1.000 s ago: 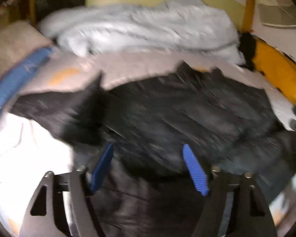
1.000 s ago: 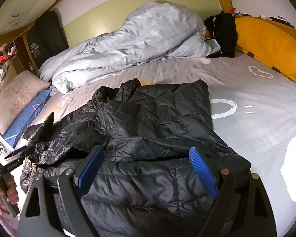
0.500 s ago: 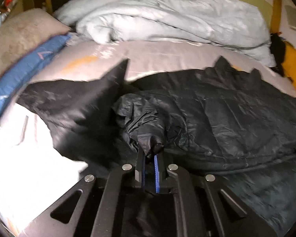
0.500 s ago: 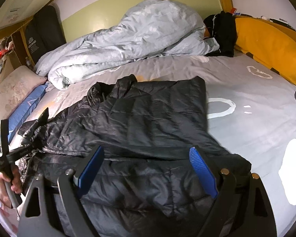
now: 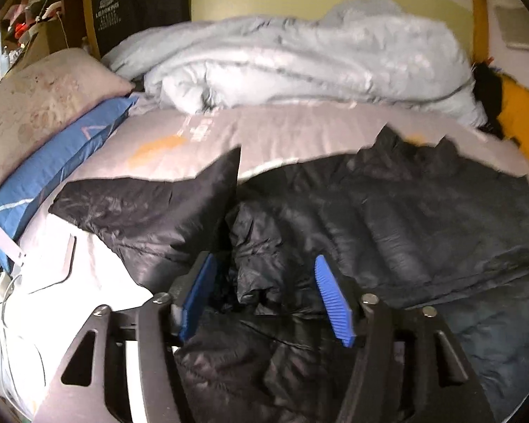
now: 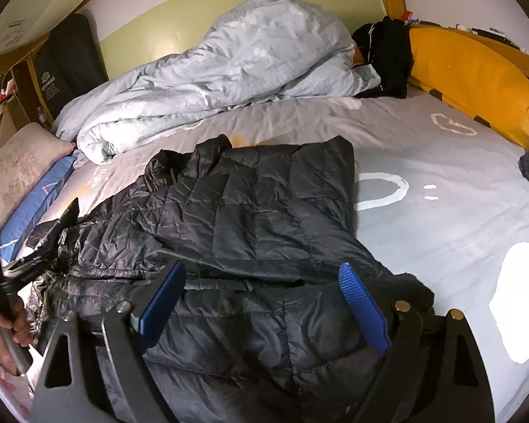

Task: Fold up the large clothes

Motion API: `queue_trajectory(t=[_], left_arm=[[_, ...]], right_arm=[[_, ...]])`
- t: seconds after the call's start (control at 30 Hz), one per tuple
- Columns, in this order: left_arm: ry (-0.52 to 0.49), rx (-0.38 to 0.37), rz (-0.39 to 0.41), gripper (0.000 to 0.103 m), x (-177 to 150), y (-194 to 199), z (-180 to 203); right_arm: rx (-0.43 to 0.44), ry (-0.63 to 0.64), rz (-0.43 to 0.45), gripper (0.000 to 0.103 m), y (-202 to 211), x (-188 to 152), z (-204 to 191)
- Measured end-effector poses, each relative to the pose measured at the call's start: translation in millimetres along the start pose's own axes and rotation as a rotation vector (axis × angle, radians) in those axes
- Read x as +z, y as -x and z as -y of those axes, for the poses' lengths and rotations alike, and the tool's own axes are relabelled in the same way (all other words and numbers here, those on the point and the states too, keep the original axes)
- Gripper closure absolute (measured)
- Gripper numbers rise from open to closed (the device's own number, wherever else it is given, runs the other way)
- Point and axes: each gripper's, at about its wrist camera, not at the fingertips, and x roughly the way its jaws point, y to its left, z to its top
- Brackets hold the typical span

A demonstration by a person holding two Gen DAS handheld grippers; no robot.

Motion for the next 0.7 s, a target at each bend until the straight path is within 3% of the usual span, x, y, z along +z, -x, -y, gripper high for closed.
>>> queue_trajectory(t=[0.13, 0.33, 0.5, 0.7], left_arm=[[0.025, -0.03, 0.064, 0.024, 8, 28, -8], [0.088, -0.104, 0.068, 0.02, 14, 51, -23], [0.099, -0.106, 0.077, 0.016, 16, 60, -30], [0.187, -0.132, 0.07, 0.009, 21, 64, -56]], right_arm=[[0.007, 0.006, 0.009, 0.014, 3, 1, -3], [0.009, 0.023, 0.02, 0.014, 7, 0, -8], [0.009, 0.022, 0.014, 0.014, 6, -1, -8], [0.008, 0.025, 0.013, 0.014, 6, -2, -9]])
